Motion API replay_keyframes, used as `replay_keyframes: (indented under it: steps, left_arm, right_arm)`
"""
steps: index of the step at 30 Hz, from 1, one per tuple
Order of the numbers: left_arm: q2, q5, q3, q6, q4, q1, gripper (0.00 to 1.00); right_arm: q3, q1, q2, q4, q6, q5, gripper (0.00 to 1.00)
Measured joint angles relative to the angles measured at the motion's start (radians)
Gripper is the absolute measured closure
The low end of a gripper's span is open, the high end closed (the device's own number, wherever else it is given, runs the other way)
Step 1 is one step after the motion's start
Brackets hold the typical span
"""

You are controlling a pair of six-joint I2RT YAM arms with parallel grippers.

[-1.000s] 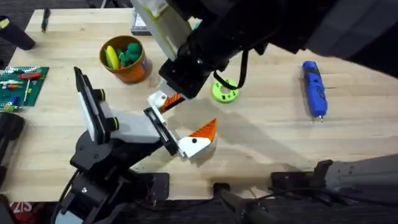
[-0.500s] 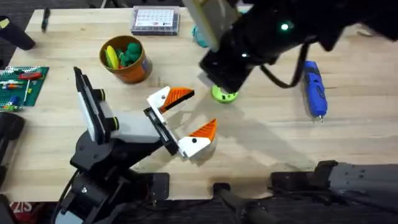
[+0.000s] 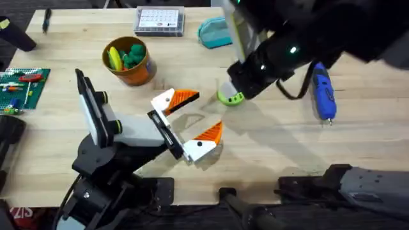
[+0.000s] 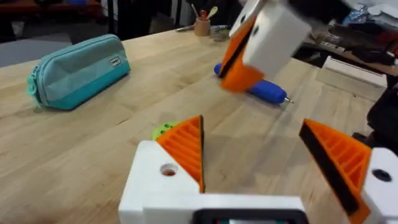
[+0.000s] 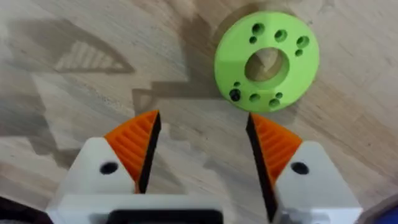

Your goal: Pick up the gripper from the table and insert it into the empty holder that is missing its gripper. Then pick up a screw, insert it into the mounting hole, and use the screwdriver to tighten it. Finally, clean up the table by picking up the vegetable and placing it into the bucket.

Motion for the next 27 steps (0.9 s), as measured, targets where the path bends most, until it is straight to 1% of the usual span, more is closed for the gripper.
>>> replay_keyframes:
  steps: [2,3,5,8,10,16,22,27]
  left_arm:
    - [0.0,-0.001,0.0,0.0,0.0,0.0,0.02]
    - [0.0,-0.003,0.0,0.0,0.0,0.0,0.02]
    - [0.0,-0.007,0.0,0.0,0.0,0.0,0.02]
    - [0.0,-0.011,0.0,0.0,0.0,0.0,0.02]
    - [0.0,-0.013,0.0,0.0,0.0,0.0,0.02]
    - [0.0,-0.016,0.0,0.0,0.0,0.0,0.02]
    - [0.0,-0.017,0.0,0.0,0.0,0.0,0.02]
    - [0.0,-0.018,0.0,0.0,0.0,0.0,0.02]
  right_arm:
    - [-0.043,0.0,0.0,0.033,0.015,-0.007,0.388]
    - [-0.063,0.0,0.002,0.042,0.02,-0.009,0.315]
    - [-0.096,0.0,0.011,0.063,0.031,-0.016,0.211]
    - [-0.122,0.0,0.038,0.092,0.043,-0.018,0.111]
    - [-0.126,0.0,0.063,0.104,0.044,-0.02,0.097]
    - [-0.127,0.0,0.146,0.126,0.044,-0.02,0.097]
    - [-0.128,0.0,0.243,0.131,0.044,-0.02,0.151]
    - [-0.129,0.0,0.278,0.153,0.044,-0.012,0.164]
